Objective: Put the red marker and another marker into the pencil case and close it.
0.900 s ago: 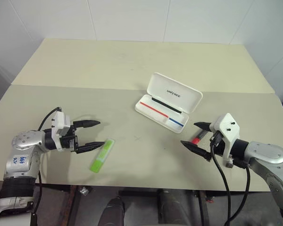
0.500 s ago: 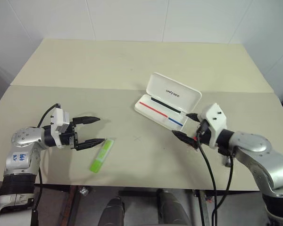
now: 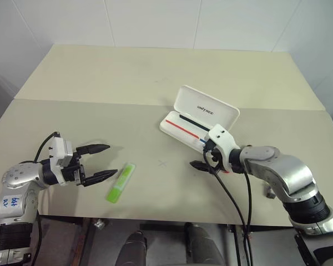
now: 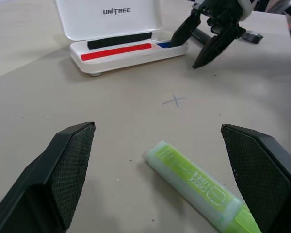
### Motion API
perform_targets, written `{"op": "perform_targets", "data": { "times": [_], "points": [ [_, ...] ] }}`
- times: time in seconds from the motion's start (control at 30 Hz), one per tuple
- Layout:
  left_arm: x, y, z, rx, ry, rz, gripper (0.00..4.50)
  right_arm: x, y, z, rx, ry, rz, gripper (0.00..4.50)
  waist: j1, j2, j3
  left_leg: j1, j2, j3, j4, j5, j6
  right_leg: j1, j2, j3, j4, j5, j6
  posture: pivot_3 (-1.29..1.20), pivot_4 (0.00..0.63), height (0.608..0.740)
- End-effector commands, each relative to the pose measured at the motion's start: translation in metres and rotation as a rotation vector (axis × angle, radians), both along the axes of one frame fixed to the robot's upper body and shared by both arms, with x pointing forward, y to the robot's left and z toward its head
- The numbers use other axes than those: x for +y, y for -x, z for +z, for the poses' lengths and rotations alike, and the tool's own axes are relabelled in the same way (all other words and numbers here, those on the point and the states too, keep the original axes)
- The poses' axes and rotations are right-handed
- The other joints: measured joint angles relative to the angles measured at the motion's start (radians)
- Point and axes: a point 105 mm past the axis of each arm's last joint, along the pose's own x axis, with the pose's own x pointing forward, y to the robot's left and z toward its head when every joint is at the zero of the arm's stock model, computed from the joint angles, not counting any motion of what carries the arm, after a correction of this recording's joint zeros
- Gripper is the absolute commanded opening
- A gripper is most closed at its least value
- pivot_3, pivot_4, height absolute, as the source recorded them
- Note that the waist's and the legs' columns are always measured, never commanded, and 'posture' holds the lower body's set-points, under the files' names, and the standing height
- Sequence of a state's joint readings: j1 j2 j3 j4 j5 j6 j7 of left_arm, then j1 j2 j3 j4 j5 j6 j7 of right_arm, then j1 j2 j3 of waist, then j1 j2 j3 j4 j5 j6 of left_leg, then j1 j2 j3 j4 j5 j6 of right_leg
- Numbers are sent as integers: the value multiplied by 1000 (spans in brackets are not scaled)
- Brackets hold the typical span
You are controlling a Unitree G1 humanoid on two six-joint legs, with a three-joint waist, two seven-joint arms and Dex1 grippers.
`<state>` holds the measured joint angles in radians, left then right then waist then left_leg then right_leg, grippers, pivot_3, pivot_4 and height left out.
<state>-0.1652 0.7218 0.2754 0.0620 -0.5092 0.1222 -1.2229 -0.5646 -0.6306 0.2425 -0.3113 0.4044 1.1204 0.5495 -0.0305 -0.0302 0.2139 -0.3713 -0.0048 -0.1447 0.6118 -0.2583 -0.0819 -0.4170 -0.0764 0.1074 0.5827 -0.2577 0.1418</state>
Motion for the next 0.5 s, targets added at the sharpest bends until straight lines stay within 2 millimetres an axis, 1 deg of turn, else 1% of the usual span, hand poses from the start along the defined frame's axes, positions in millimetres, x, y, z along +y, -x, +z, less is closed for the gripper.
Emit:
{"op": "perform_targets", "data": {
  "times": [0.03,0.07,0.17,0.2,0.23,0.3,0.33,0.4,0.5],
  "points": [
    [4,3,13,-54,-7,19,4472,5,-1,3,-3,14,21,4500,-1,0,0,0,0,0,0,0,0,0,0,0,0,0,0,0,150,740],
    [4,4,13,-53,-9,22,4472,6,-1,2,5,23,25,4500,-1,0,0,0,0,0,0,0,0,0,0,0,0,0,0,0,150,740],
    [4,5,14,-57,-5,30,4500,4,-4,-2,34,50,1,3881,-6,0,0,0,0,0,-1,0,0,0,0,0,0,0,0,0,150,740],
    [4,5,14,-57,-5,31,4500,4,-4,-1,29,49,5,3582,-5,0,0,0,0,0,-1,0,0,0,0,0,0,0,0,0,150,740],
    [4,5,14,-57,-6,31,4500,5,-4,0,25,48,10,3149,-5,0,0,0,0,0,0,0,0,0,0,0,0,0,0,0,150,740],
    [2,3,15,-58,-7,26,4500,6,-5,4,0,41,22,2541,-5,0,0,0,0,0,0,0,0,0,0,0,0,0,0,0,150,740],
    [2,2,15,-59,-7,24,4500,6,-5,6,-8,39,24,2140,-5,0,0,0,0,0,0,0,0,0,0,0,0,0,0,0,150,740],
    [2,1,15,-57,-9,18,4500,7,-5,9,-27,24,27,1500,-5,0,0,0,0,0,0,0,0,0,0,0,0,0,0,0,150,740],
    [-1,-3,16,-56,-14,0,4500,9,-2,13,-64,-7,48,430,-4,0,0,0,0,0,-1,0,0,0,0,0,0,0,0,0,150,740]
  ]
}}
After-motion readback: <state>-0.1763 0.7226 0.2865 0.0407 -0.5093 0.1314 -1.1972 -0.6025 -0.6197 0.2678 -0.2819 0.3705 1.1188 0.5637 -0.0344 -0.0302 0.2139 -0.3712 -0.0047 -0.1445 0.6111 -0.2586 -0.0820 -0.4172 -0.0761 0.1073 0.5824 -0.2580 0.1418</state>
